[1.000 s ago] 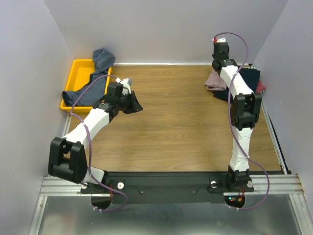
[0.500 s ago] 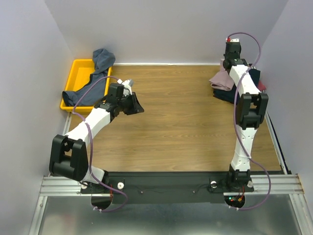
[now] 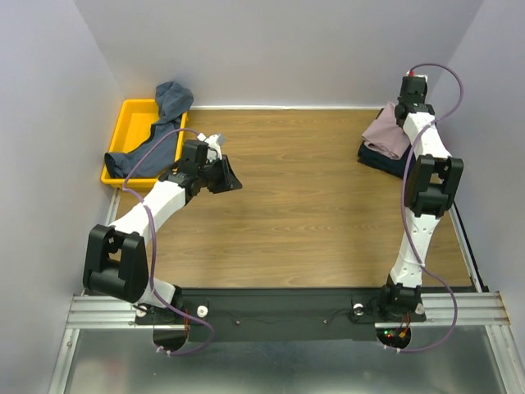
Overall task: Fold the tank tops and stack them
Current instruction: Neatly place the folded tank top to the corner
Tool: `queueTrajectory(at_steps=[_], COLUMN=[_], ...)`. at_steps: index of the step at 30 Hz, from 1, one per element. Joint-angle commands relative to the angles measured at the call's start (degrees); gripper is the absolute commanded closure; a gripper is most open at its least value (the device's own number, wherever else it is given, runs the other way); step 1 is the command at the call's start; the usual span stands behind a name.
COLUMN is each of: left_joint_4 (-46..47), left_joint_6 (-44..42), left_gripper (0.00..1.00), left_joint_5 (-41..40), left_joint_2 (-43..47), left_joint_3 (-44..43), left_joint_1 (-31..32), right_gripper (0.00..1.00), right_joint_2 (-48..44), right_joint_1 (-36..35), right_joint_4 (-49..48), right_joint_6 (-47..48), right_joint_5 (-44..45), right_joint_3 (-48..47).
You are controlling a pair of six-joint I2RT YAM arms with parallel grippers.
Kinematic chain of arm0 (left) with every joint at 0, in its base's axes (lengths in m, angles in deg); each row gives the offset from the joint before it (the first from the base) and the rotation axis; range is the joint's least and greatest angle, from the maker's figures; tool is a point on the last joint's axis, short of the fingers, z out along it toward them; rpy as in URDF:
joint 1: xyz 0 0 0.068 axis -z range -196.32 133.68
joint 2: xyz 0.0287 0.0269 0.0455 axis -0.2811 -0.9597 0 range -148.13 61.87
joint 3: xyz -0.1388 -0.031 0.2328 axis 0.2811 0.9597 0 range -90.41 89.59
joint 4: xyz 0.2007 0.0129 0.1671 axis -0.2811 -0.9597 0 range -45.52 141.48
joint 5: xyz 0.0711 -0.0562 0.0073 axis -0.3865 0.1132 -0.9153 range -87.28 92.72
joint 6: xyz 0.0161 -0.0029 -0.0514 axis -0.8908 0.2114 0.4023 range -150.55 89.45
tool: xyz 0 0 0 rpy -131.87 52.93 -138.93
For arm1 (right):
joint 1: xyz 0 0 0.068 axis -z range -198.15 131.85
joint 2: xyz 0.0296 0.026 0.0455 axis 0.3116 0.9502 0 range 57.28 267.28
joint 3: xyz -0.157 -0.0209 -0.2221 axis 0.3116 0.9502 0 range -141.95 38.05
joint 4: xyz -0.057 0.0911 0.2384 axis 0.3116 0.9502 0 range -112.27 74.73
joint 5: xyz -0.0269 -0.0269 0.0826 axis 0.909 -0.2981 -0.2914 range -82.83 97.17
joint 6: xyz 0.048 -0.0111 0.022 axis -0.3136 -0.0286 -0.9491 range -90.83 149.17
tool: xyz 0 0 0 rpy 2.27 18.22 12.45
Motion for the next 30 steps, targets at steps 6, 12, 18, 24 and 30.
queueTrajectory(at_steps=[6, 12, 18, 24, 30], left_joint_4=[2.3, 2.7, 3.5, 3.8, 3.9], left_joint_6=[-0.4, -0.2, 0.9, 2.1, 2.9], left_gripper=[0.74, 0.73, 0.72, 0.72, 0.70], left_joint_5=[2.0, 2.2, 2.0, 1.4, -2.6], left_joint_2=[0.5, 1.4, 3.7, 6.6, 11.0], left_joint_3=[1.3, 1.3, 1.3, 1.4, 2.3], left_joint_1=[-0.3, -0.4, -0.4, -0.4, -0.4], right_gripper=[0.55, 0.00, 0.00, 0.00, 0.00], right_joint_2=[-1.2, -5.9, -15.5, -29.0, -43.9], right_joint_1=[1.9, 2.0, 1.0, -10.0, -26.8], right_joint_4=[-1.0, 4.1, 6.7, 0.7, -11.6], right_joint_6=[-6.3, -15.3, -22.4, -26.1, -32.1], right_joint_5=[1.0, 5.6, -6.2, -10.3, -13.2], right_joint_3=[3.5, 1.6, 6.7, 20.9, 43.1])
